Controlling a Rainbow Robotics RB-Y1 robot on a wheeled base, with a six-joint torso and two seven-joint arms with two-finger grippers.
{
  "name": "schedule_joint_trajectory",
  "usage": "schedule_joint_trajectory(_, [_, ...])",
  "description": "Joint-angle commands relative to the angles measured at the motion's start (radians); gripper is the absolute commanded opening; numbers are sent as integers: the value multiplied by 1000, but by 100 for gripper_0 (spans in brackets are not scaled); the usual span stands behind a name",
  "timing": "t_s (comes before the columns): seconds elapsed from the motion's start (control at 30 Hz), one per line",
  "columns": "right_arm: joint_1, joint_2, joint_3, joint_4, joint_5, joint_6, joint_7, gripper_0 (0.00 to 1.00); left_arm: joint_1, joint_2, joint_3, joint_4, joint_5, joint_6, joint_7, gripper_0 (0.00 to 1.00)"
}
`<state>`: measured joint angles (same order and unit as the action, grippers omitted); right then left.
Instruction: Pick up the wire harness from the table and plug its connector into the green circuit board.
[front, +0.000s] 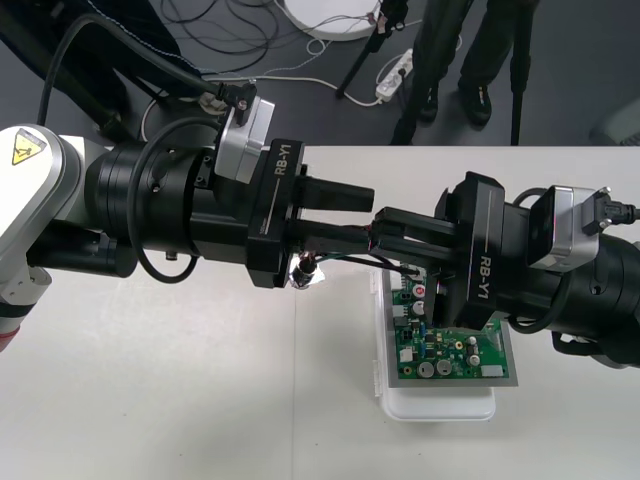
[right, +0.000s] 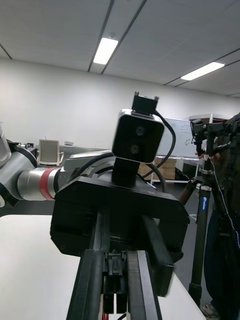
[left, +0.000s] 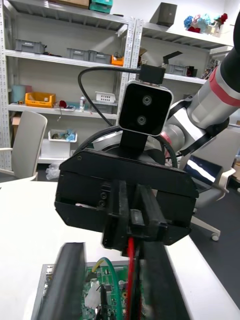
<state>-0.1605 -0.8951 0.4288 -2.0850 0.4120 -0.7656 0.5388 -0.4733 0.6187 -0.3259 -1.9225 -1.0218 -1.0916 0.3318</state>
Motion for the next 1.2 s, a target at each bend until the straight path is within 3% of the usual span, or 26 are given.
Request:
schedule_joint_trajectory(0.03, [-30,-2,12,-35,-10,-6,-22,0,-39,-5,-10,-9,16,53,-73,0])
schedule_joint_trajectory(0.8, [-22,-18,12,-33,-13,-15,-26,0,-38,-7,-10,-9,23,53,-83,0])
schedule_joint_trajectory(0.9, [-21,-21,12,-26,-19,-20,-26,20,-38,-7,-10,-9,25,53,-83,0])
schedule_joint_trajectory(0.97, [-21,-19,12,-18,-28,-31,-23,51,-38,-7,-10,-9,25,53,-83,0])
schedule_joint_trajectory(1.07, [-21,-21,12,-3,-42,-50,-23,81,-38,-5,-10,-9,25,53,-88,0])
schedule_joint_trajectory(1.13, [-21,-24,12,3,-48,-60,-23,90,-38,-7,-10,-9,26,53,-88,0])
schedule_joint_trajectory(1.2, [-21,-30,12,6,-56,-64,-22,92,-38,-7,-10,-9,26,53,-88,0])
